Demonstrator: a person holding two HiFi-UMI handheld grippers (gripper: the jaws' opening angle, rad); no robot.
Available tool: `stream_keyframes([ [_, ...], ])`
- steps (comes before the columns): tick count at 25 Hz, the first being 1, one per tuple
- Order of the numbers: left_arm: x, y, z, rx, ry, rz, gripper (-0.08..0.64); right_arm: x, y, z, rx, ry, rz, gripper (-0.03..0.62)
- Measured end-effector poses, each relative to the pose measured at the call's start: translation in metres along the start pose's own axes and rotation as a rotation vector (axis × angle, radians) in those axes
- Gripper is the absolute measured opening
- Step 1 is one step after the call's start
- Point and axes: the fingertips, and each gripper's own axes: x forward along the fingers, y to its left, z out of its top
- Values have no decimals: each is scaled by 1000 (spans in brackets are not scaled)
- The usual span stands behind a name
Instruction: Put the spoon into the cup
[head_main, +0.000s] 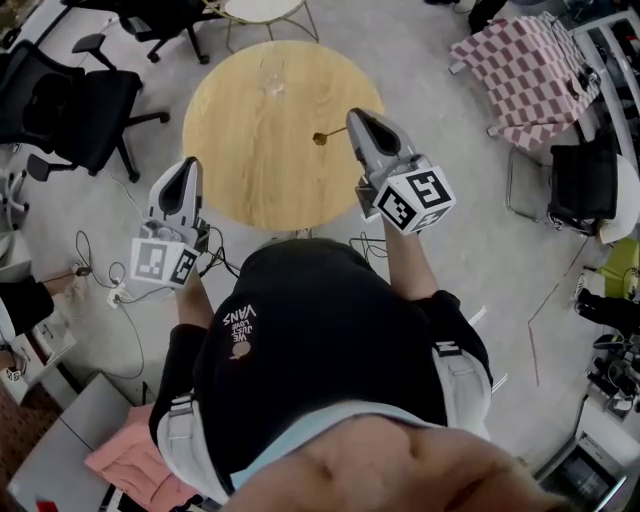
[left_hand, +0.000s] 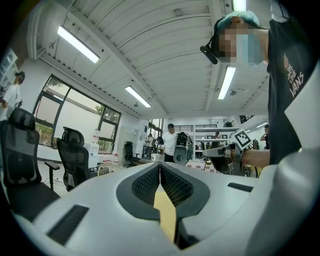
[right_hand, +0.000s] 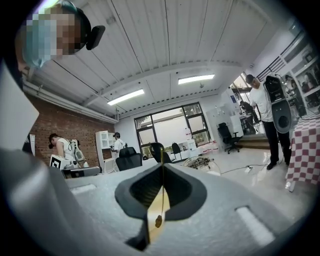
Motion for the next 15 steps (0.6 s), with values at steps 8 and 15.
stream_keyframes([
  [8,15,0,-9,-2,10,36,-3,16,-21,-4,6,13,28,-2],
  [15,28,28,-4,2,19,10,-3,41,-22,-3,16,5,4,-3],
])
